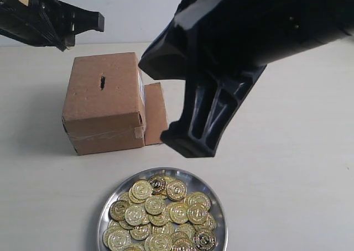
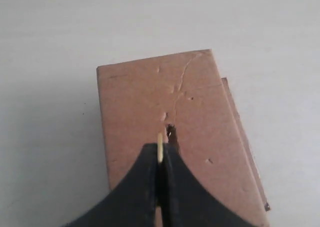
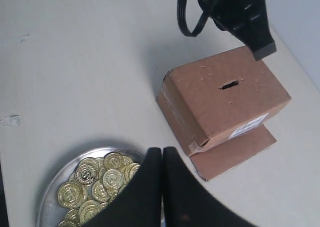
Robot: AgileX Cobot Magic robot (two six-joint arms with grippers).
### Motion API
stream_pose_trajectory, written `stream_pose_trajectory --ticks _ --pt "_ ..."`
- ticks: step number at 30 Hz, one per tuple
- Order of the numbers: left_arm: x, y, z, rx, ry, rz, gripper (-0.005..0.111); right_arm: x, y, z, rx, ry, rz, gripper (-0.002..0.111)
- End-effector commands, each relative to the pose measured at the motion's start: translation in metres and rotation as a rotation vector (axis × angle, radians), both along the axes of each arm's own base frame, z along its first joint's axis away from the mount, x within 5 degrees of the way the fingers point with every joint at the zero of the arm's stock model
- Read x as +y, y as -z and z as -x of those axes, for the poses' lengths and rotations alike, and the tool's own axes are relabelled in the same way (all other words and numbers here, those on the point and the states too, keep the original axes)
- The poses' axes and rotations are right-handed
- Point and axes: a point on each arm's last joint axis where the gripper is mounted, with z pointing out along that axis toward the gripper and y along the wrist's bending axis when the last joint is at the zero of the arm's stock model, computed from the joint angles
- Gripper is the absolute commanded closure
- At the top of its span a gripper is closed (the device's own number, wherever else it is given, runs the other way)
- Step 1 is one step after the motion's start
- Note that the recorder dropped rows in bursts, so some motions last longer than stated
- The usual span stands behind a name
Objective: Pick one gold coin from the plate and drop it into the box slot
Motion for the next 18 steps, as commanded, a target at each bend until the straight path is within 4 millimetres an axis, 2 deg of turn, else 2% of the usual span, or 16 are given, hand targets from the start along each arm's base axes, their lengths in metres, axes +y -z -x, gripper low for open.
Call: stream_pose_trajectory --ticks 1,7,18 --pt "-0.009 0.010 -0.011 0.017 -0.018 0.024 0.107 -0.001 -0.003 0.001 -0.003 -0.002 -0.010 0.108" --pt "-0.027 0.036 -0.023 0.099 -0.019 -0.007 0.107 -0.001 -0.003 0.001 -0.006 -0.002 -0.014 0.108" --pt "-0.037 0.067 -0.044 0.160 -0.107 -0.011 0.107 0.000 -0.004 0.001 -0.011 -0.002 -0.025 0.108"
